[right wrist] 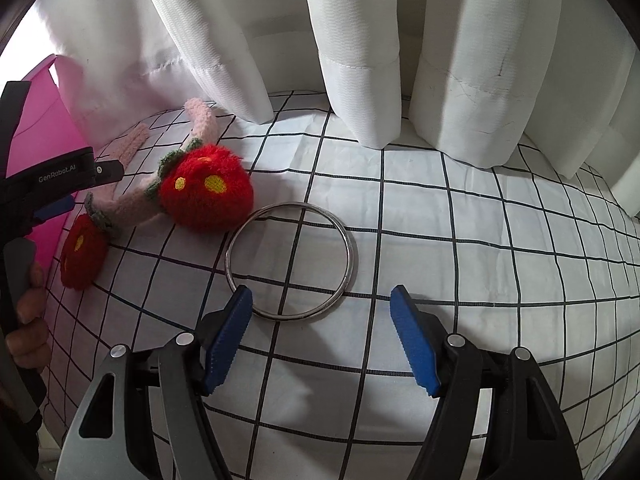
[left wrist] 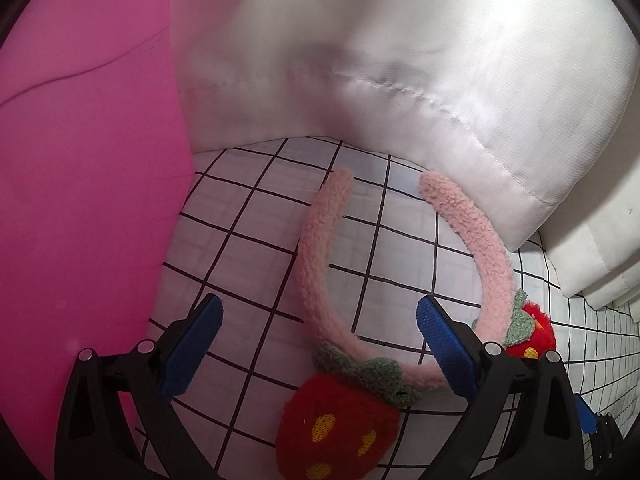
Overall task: Organize jewelry
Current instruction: 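Grasp the pink strawberry headband with the left tool while the right tool grasps the silver ring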
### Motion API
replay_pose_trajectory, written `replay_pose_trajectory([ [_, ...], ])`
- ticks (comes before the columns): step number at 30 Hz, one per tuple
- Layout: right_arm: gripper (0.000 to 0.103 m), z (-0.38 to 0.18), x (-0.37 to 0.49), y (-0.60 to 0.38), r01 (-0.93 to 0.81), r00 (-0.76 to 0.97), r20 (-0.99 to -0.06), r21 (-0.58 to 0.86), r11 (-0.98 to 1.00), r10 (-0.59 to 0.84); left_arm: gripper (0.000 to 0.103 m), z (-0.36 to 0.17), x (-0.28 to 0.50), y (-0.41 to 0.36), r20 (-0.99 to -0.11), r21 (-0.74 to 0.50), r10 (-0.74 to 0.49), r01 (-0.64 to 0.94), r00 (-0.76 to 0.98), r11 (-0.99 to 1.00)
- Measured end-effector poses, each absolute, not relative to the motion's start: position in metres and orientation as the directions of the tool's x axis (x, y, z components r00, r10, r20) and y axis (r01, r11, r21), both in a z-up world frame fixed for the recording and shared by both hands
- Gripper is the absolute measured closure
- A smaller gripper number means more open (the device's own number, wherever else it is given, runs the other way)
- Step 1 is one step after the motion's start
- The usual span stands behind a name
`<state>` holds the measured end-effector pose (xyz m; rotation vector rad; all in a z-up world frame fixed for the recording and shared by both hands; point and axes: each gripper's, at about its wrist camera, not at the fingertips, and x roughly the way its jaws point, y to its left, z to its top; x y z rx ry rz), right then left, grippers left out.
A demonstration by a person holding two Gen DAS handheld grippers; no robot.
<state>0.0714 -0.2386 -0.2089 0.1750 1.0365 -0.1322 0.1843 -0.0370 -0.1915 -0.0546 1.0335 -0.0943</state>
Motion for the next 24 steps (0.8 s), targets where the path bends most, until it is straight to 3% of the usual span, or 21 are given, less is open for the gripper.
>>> replay_pose_trajectory([
  [24, 0.03, -0.214, 0.091, -0.221, 0.124, 0.524, -0.852, 0.07, 0.99, -0.005, 0.007, -0.22, 0.21, -0.054, -0.869, -0.031, -0.062, 0.071, 0.491, 0.997],
])
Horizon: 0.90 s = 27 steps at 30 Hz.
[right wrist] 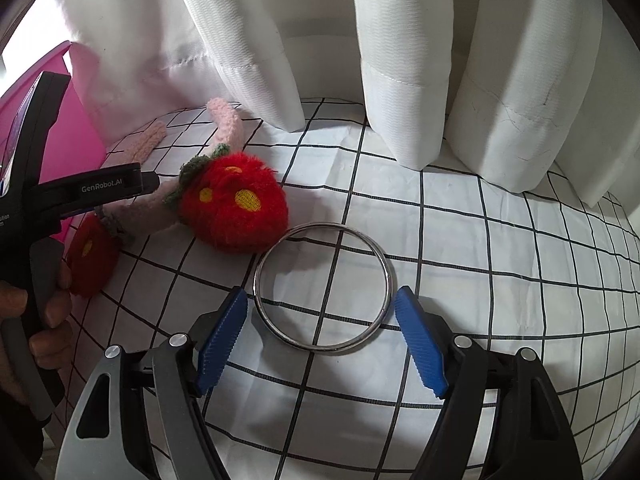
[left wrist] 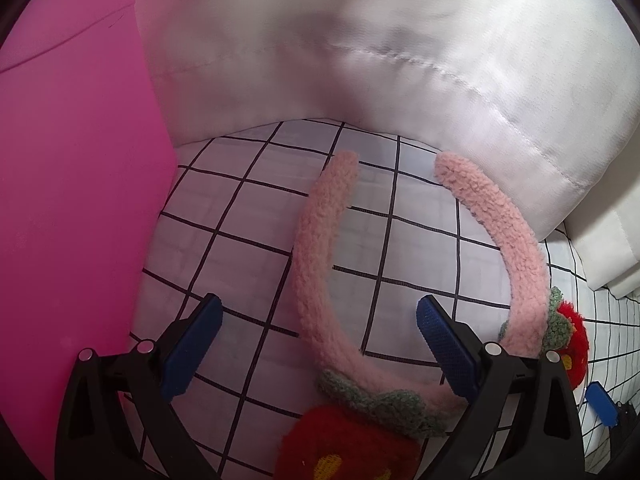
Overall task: Organize jewelry
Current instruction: 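Grasp the pink strawberry headband with the left tool while the right tool grasps the silver ring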
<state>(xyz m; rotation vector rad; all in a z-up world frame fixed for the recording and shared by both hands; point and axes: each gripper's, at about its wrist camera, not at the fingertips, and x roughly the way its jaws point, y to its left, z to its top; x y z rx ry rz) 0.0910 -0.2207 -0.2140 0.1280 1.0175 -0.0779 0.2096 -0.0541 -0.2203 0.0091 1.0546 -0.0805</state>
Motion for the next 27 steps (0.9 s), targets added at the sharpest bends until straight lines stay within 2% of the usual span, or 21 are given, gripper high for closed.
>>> replay_pose_trajectory([
  [4, 0.027, -0.216, 0.098, -0.218, 0.119, 0.516, -0.856, 0.023, 0.993, -0.042, 0.006, -0.224, 0.211, -0.063, -0.869, -0.012, -0.048, 0.076, 0.492, 0.997],
  [11, 0.009, -0.224, 0.102, -0.221, 0.131, 0.545, -0.835, -0.003, 0.991, -0.075, 0.006, -0.229, 0.226, -0.078, -0.873, -0.001, -0.031, 0.062, 0.487, 0.998],
  [19, 0.01, -0.222, 0.089, -0.219, 0.124, 0.566, -0.821, 0.001, 0.992, -0.07, 0.007, -0.231, 0.231, -0.09, -0.858, 0.0, -0.031, 0.061, 0.512, 0.998],
  [20, 0.014, -0.222, 0.088, -0.218, 0.119, 0.57, -0.819, 0.003, 0.993, -0.065, 0.009, -0.231, 0.23, -0.092, -0.858, -0.001, -0.035, 0.067, 0.513, 0.998],
  [21, 0.022, -0.221, 0.087, -0.216, 0.105, 0.574, -0.817, 0.003, 0.994, -0.058, 0.012, -0.23, 0.23, -0.094, -0.855, -0.003, -0.041, 0.074, 0.516, 0.997],
  [23, 0.031, -0.217, 0.084, -0.21, 0.079, 0.581, -0.813, -0.006, 0.997, -0.051, 0.033, -0.225, 0.217, -0.09, -0.844, -0.006, -0.053, 0.09, 0.533, 0.996],
  [24, 0.031, -0.217, 0.083, -0.209, 0.082, 0.581, -0.812, -0.005, 0.997, -0.052, 0.038, -0.224, 0.215, -0.093, -0.84, -0.005, -0.057, 0.097, 0.54, 0.995],
  [25, 0.031, -0.217, 0.082, -0.21, 0.085, 0.584, -0.81, 0.004, 0.996, -0.047, 0.051, -0.223, 0.213, -0.095, -0.836, -0.005, -0.062, 0.106, 0.546, 0.994],
  [26, 0.031, -0.217, 0.08, -0.21, 0.084, 0.585, -0.81, 0.002, 0.996, -0.047, 0.07, -0.222, 0.21, -0.098, -0.831, -0.004, -0.067, 0.114, 0.552, 0.993],
  [27, 0.031, -0.216, 0.079, -0.21, 0.085, 0.585, -0.81, 0.002, 0.996, -0.048, 0.079, -0.222, 0.209, -0.1, -0.83, 0.004, -0.061, 0.115, 0.555, 0.993],
])
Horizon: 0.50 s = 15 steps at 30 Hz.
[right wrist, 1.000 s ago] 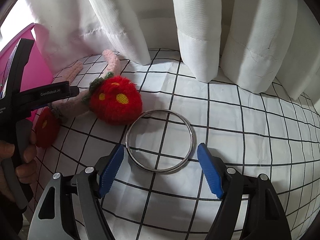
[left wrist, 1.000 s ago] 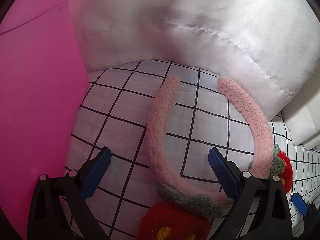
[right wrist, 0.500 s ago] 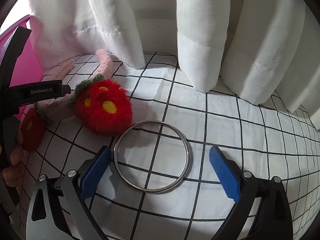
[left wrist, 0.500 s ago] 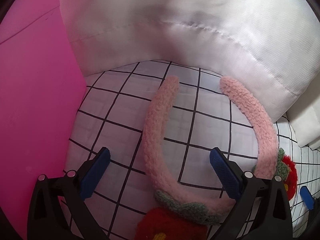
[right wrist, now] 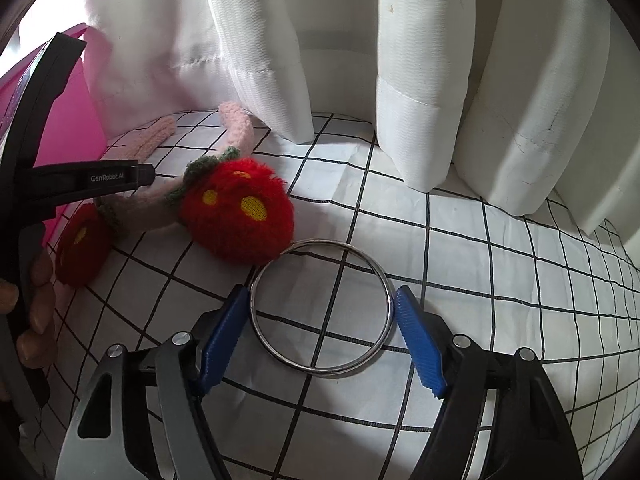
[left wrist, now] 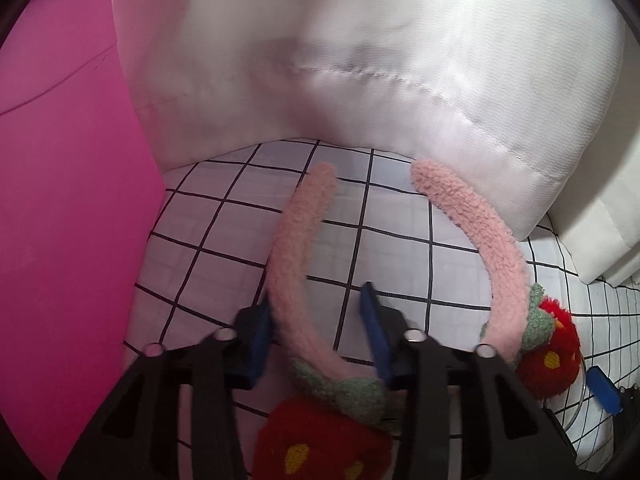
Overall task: Organize jewelry
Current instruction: 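Grasp the pink strawberry headband with the left tool while the right tool grasps the silver ring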
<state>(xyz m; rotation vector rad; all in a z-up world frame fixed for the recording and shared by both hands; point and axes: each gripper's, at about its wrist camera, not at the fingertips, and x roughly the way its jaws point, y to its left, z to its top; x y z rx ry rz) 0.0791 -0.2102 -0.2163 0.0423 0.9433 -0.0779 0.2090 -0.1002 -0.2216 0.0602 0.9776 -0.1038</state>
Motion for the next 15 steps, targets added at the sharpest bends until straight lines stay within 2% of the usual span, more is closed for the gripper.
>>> replay_pose_trajectory([
  [2, 0.031, -0.215, 0.076, -0.212, 0.095, 0.585, -0.81, 0.012, 0.995, -0.046, 0.09, -0.222, 0.207, -0.104, -0.832, 0.001, -0.062, 0.114, 0.551, 0.993],
  [4, 0.031, -0.214, 0.07, -0.216, 0.101, 0.586, -0.809, 0.022, 0.995, -0.042, 0.093, -0.222, 0.205, -0.102, -0.834, -0.017, -0.065, 0.093, 0.548, 0.996],
  [15, 0.031, -0.204, 0.033, -0.228, 0.114, 0.604, -0.796, 0.042, 0.993, -0.036, 0.093, -0.199, 0.177, -0.095, -0.815, -0.041, -0.095, 0.107, 0.572, 0.993],
])
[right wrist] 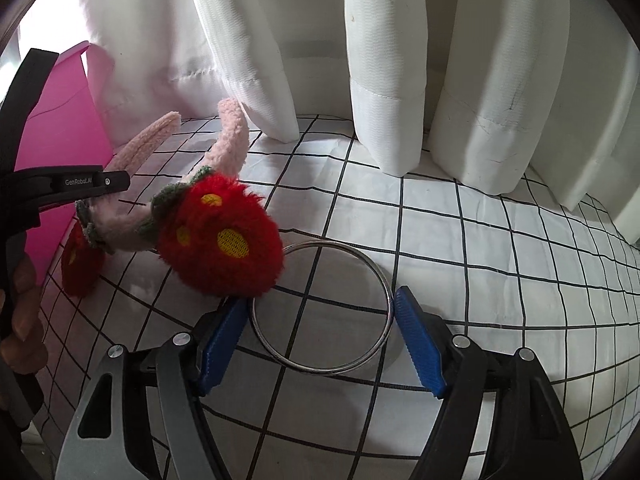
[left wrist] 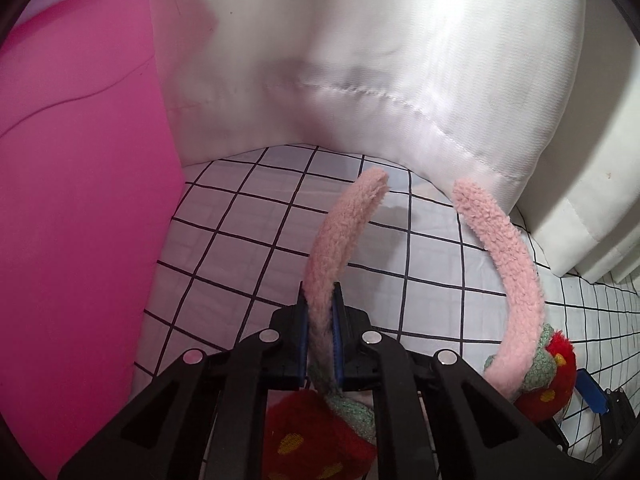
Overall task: Organize jewelry
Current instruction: 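Grasp the pink strawberry headband with the left tool while the right tool grasps the silver ring, then carry the headband and silver ring into the pink tub and release both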
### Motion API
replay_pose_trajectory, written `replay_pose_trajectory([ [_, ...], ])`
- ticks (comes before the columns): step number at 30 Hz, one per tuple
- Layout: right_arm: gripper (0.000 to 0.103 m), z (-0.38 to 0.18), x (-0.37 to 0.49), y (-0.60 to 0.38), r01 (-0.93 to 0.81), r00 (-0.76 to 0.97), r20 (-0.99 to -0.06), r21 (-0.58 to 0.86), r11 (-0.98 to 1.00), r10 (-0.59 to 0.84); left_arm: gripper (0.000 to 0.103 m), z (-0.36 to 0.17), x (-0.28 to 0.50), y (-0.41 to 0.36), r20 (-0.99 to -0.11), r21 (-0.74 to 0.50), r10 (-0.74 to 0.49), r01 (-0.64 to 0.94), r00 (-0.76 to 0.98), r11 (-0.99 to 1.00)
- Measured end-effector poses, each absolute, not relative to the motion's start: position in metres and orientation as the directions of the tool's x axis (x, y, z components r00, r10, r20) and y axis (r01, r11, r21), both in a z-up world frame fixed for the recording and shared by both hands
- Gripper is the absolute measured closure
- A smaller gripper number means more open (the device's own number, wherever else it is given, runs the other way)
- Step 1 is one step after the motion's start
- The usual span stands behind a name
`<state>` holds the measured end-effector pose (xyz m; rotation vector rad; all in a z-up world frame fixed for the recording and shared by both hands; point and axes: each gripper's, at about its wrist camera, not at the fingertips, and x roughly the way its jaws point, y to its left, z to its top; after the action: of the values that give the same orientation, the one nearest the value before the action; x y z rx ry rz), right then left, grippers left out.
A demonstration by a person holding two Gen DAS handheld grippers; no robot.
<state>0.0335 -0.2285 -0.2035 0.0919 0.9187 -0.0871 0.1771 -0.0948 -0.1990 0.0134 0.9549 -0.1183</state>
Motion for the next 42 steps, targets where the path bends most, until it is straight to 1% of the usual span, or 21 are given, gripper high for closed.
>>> replay_pose_trajectory([
  [10, 0.031, -0.174, 0.003, -0.236, 0.106, 0.637, -0.769, 0.023, 0.994, -0.05, 0.093, -0.172, 0.164, -0.093, -0.787, -0.047, -0.101, 0.104, 0.608, 0.993],
  [20, 0.031, -0.125, -0.015, -0.232, 0.078, 0.689, -0.722, -0.015, 0.997, -0.065, 0.093, -0.117, 0.134, -0.097, -0.74, -0.066, -0.109, 0.089, 0.664, 0.994],
  [26, 0.031, -0.089, -0.027, -0.235, 0.042, 0.729, -0.682, -0.037, 0.998, -0.056, 0.094, -0.078, 0.113, -0.096, -0.695, -0.074, -0.102, 0.07, 0.711, 0.995],
  [35, 0.031, -0.039, -0.027, -0.221, -0.047, 0.8, -0.6, -0.054, 0.997, 0.005, 0.094, -0.024, 0.087, -0.078, -0.62, -0.075, -0.023, -0.029, 0.784, 0.997],
  [42, 0.031, -0.011, -0.017, -0.189, -0.163, 0.835, -0.541, -0.065, 0.984, 0.102, 0.094, 0.014, 0.068, -0.036, -0.562, -0.072, 0.084, -0.15, 0.823, 0.986],
])
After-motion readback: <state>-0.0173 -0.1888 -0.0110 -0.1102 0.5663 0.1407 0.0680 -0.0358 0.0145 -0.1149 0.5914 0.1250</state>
